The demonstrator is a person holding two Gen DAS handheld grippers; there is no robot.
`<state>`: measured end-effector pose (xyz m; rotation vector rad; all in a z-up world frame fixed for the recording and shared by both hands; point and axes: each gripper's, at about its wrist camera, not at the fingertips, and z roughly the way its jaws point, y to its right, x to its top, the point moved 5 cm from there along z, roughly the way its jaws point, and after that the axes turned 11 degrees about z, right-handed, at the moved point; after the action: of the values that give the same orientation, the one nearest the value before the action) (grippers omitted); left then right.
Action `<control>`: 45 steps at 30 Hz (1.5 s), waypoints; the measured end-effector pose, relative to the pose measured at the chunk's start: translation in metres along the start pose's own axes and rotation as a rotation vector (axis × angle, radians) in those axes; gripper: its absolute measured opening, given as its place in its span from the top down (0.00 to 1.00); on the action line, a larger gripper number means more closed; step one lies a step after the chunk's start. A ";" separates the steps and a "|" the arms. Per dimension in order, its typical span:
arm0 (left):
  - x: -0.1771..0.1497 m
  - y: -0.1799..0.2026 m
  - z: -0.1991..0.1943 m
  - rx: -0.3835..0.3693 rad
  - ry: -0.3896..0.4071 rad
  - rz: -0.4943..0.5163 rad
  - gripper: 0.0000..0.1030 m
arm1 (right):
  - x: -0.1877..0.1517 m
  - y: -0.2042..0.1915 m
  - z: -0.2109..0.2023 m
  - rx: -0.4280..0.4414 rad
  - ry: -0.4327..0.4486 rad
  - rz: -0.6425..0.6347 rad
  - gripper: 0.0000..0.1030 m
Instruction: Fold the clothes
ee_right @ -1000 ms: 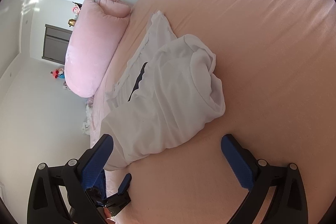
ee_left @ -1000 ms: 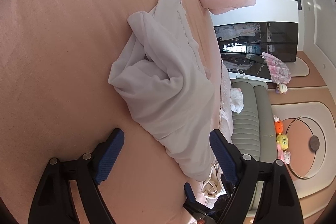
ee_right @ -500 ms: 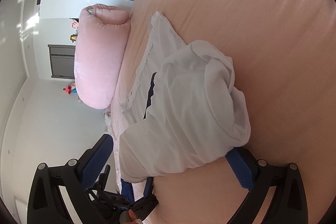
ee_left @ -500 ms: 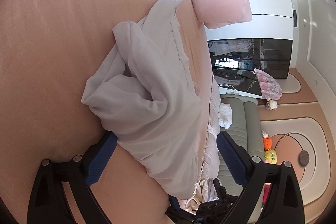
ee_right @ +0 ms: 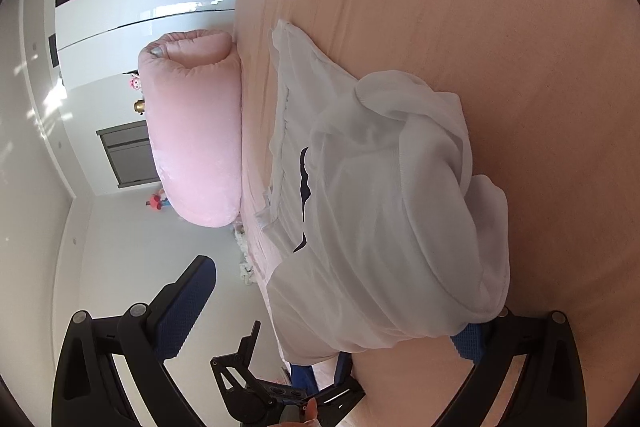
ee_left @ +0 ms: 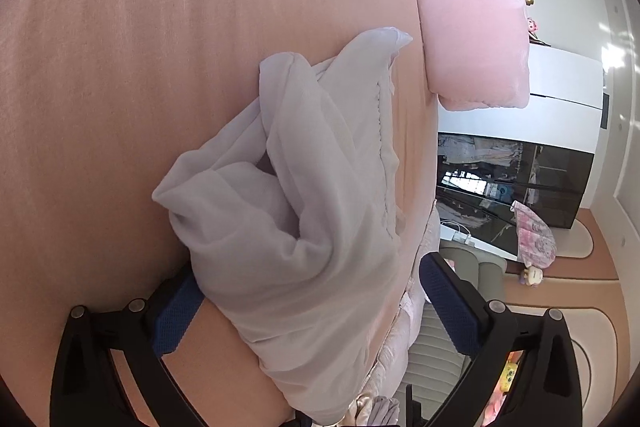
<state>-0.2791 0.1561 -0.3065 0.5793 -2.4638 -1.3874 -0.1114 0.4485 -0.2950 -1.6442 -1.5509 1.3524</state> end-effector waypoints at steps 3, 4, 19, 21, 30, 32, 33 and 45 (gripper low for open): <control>0.004 -0.002 0.003 -0.014 -0.007 -0.010 0.00 | 0.001 -0.002 0.004 -0.003 0.001 -0.001 0.00; 0.004 -0.003 0.003 -0.015 -0.012 -0.007 0.00 | 0.001 -0.002 0.005 -0.007 0.002 -0.003 0.00; 0.011 -0.031 -0.010 0.058 -0.133 0.046 0.69 | 0.015 0.021 0.010 -0.129 -0.018 -0.068 0.80; 0.012 -0.028 -0.013 0.083 -0.134 0.101 0.71 | 0.013 0.016 0.011 -0.158 -0.019 -0.140 0.80; 0.000 -0.017 -0.038 0.218 -0.078 0.400 0.72 | -0.007 -0.006 0.010 -0.309 0.005 -0.368 0.79; -0.002 -0.023 -0.043 0.210 -0.087 0.396 0.72 | -0.010 -0.008 0.008 -0.323 0.007 -0.392 0.79; -0.002 -0.026 -0.045 0.203 -0.094 0.384 0.72 | -0.012 -0.008 0.007 -0.330 0.007 -0.405 0.79; -0.028 -0.039 -0.088 0.192 -0.182 0.443 0.72 | -0.044 0.009 -0.027 -0.391 -0.028 -0.495 0.79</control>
<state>-0.2104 0.0846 -0.2955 -0.0688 -2.6665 -1.0750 -0.0774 0.4120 -0.2785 -1.3084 -2.1612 0.8507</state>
